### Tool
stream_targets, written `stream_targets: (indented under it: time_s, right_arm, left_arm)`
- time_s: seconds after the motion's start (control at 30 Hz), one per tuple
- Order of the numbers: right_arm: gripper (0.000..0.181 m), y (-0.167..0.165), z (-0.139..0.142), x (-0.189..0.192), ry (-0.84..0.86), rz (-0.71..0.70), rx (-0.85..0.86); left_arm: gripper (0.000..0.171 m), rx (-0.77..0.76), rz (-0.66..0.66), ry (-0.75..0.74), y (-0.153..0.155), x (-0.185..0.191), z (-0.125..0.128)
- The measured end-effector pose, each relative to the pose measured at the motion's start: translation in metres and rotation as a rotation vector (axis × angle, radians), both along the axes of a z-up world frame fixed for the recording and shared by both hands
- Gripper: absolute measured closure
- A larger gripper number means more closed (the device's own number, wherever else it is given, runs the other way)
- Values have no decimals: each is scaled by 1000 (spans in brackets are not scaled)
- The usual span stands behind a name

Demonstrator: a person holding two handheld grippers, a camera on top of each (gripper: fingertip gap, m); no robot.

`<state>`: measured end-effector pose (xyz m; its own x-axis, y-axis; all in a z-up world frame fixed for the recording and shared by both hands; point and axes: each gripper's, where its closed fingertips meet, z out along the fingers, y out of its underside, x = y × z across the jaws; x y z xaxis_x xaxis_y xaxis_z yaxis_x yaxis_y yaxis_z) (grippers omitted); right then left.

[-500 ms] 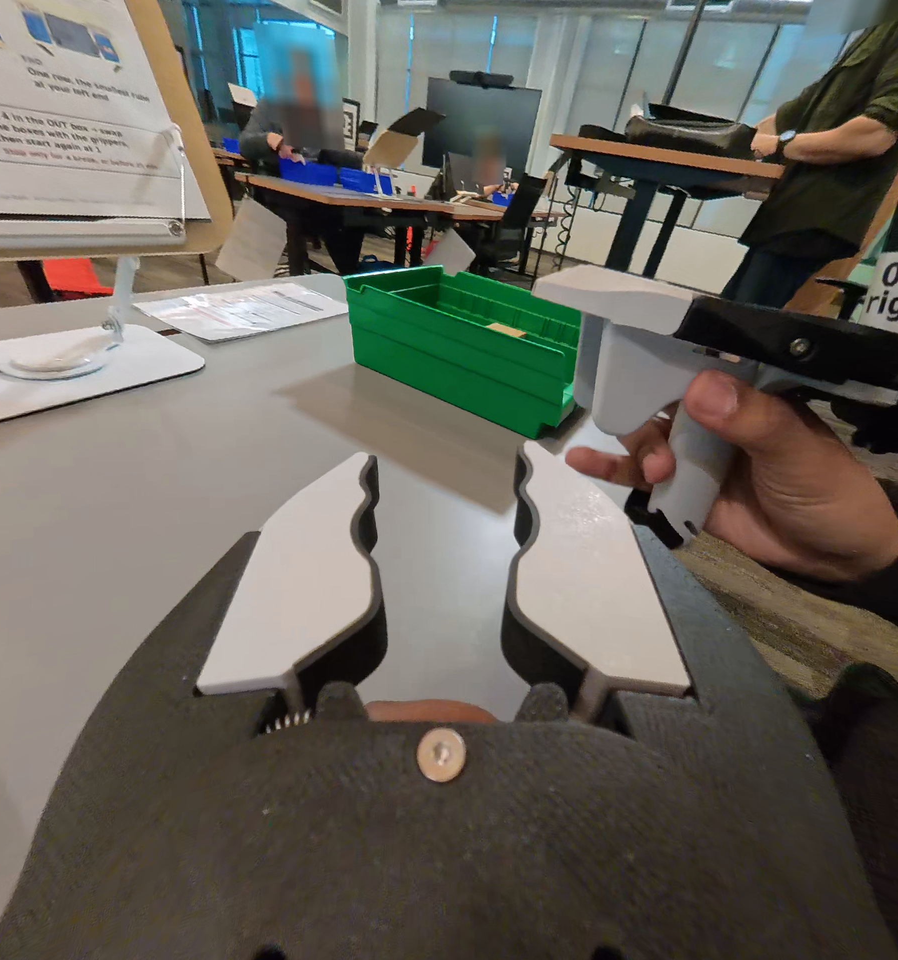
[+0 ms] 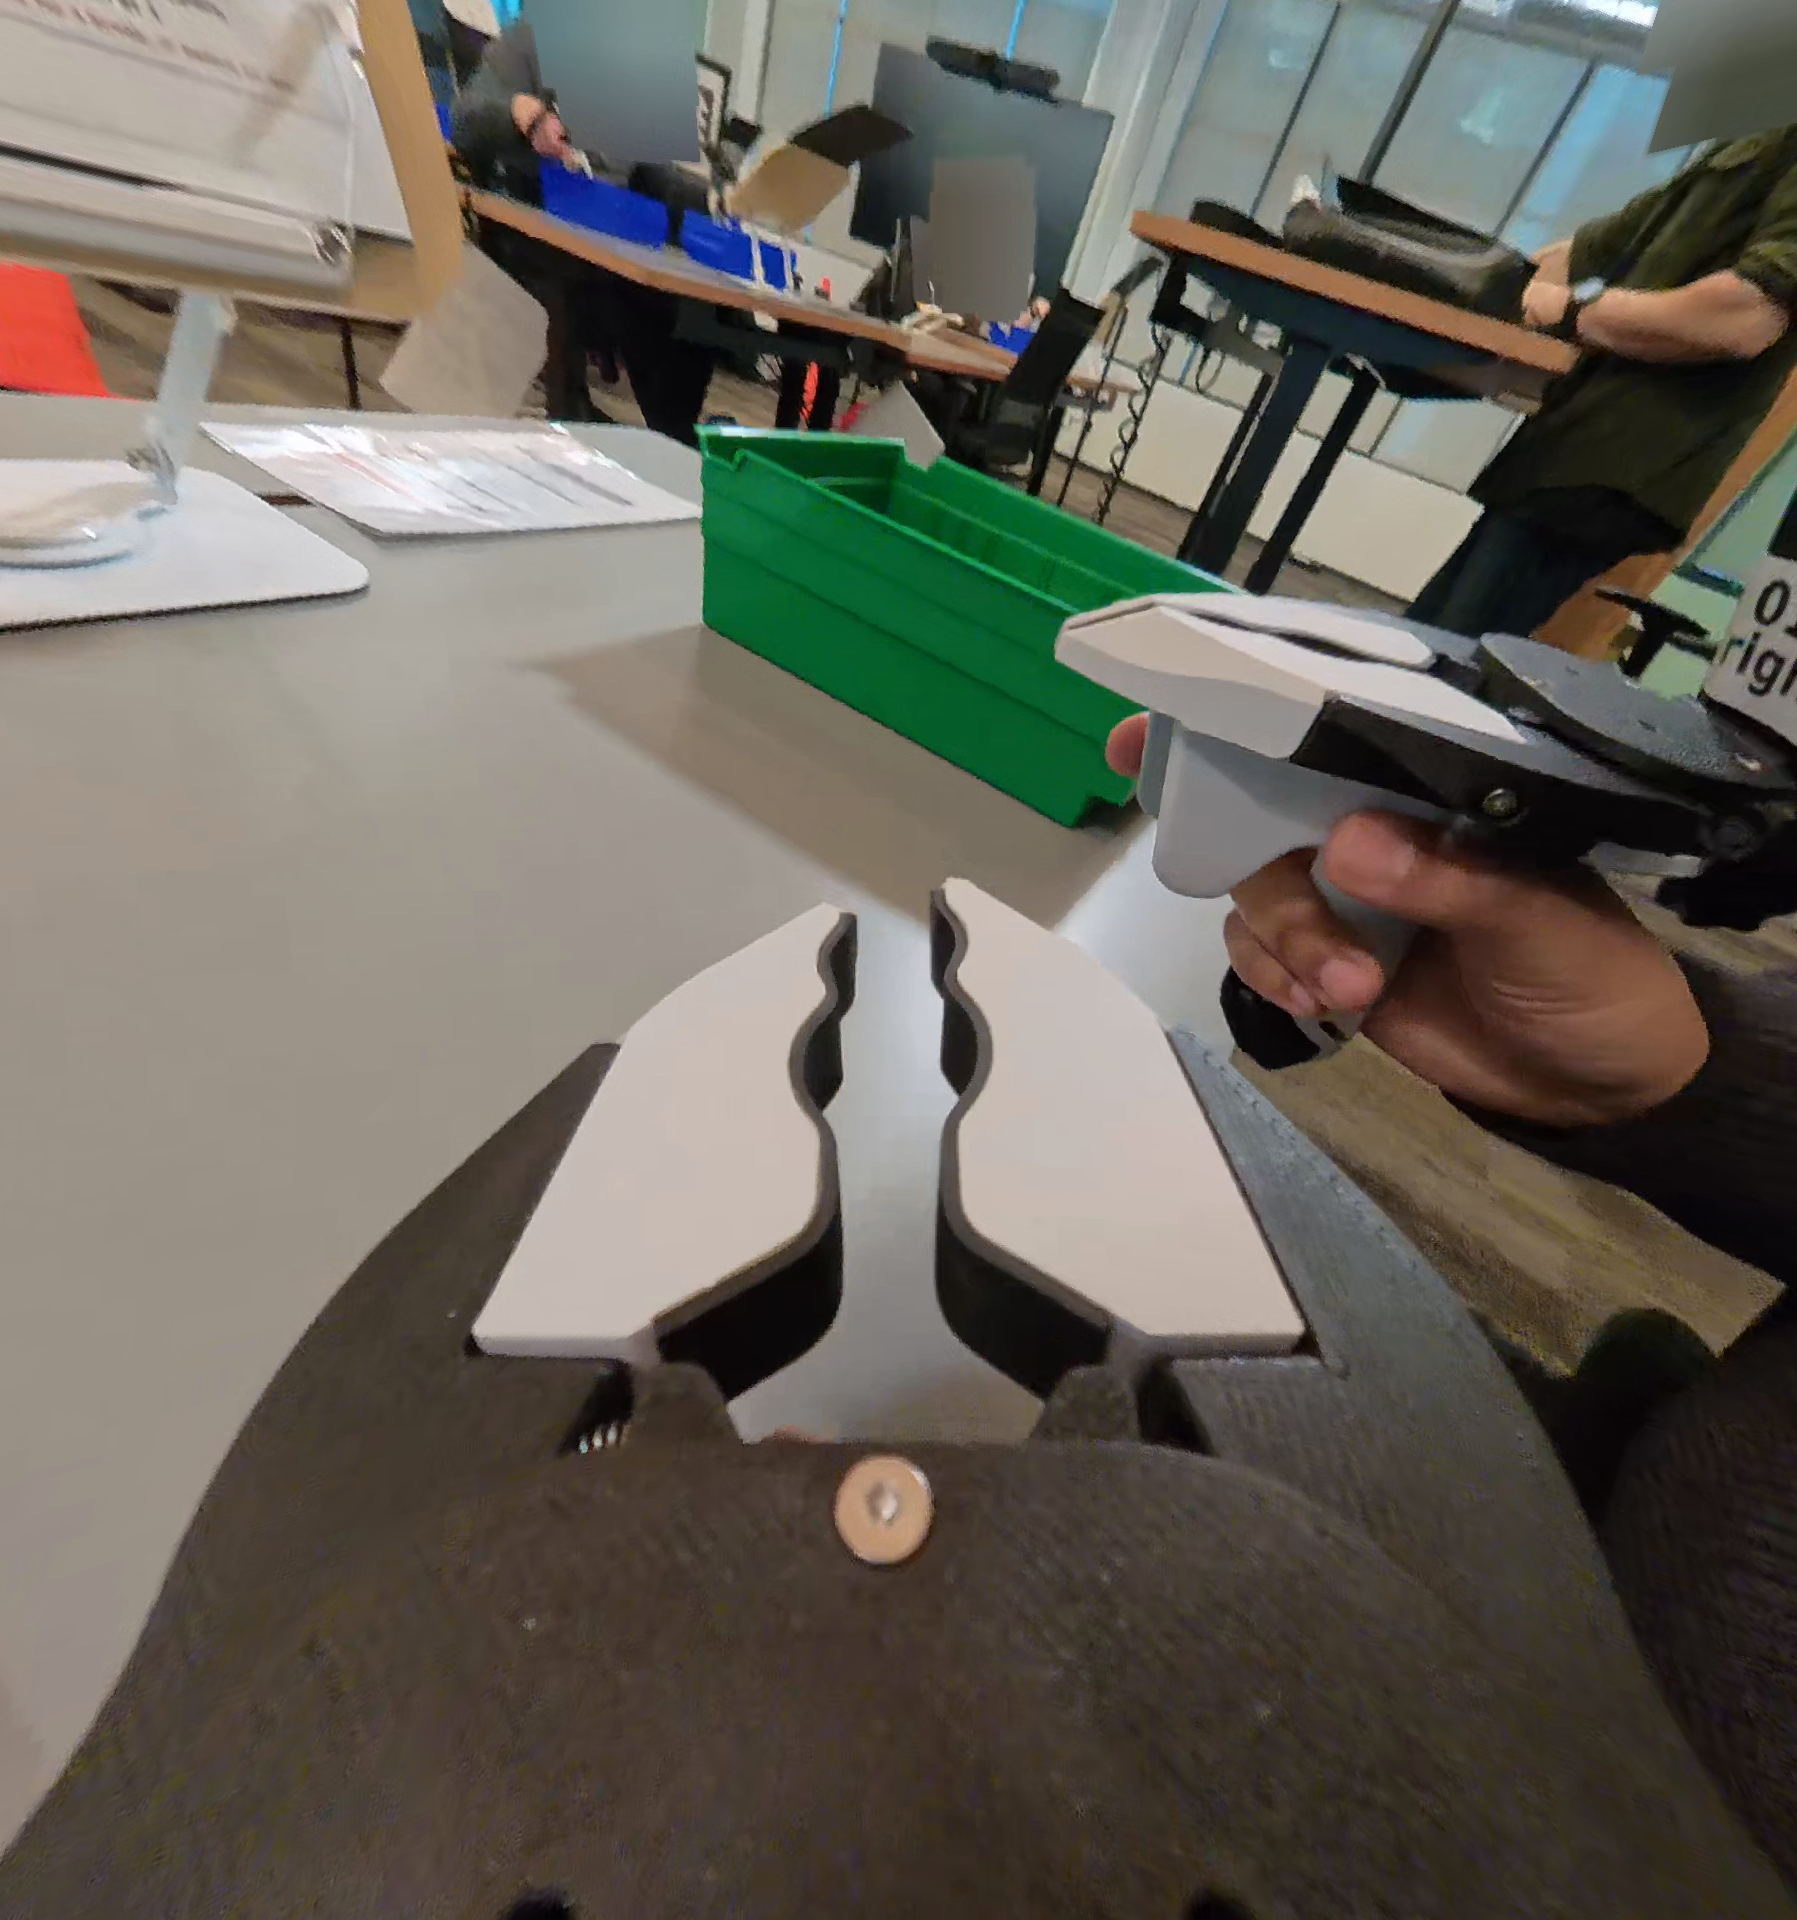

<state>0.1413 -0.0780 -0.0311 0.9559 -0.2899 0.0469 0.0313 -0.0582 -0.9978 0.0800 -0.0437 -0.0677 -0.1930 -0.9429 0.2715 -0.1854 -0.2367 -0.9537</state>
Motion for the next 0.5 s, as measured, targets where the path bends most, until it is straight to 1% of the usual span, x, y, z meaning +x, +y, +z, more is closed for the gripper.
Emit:
stream_targets:
  time_s: [0.07,0.1,0.13,0.17,0.23,0.33,0.47,0.5]
  right_arm:
    - [181,3,-8,-3,14,51,-17]
    - [181,5,-15,-13,21,140,-40]
    - [181,7,-20,-26,36,258,-62]
    - [181,7,-25,-32,64,313,-77]
    - [181,6,-26,-39,118,391,-77]
    - [181,4,-22,-45,171,460,-42]
    - [176,1,-18,-56,153,538,-25]
    - [174,1,-18,-55,144,528,-31]
  left_arm:
    - [150,11,-51,24,-5,1,-7]
    - [145,19,-84,37,-9,2,-10]
    - [139,34,-118,50,-14,2,-13]
    - [134,54,-144,58,-17,2,-16]
    - [130,97,-185,55,-24,1,-19]
    - [128,127,-247,24,-36,-2,-16]
    - [128,119,-297,-29,-46,-8,-7]
    - [129,110,-304,-42,-46,-9,-4]
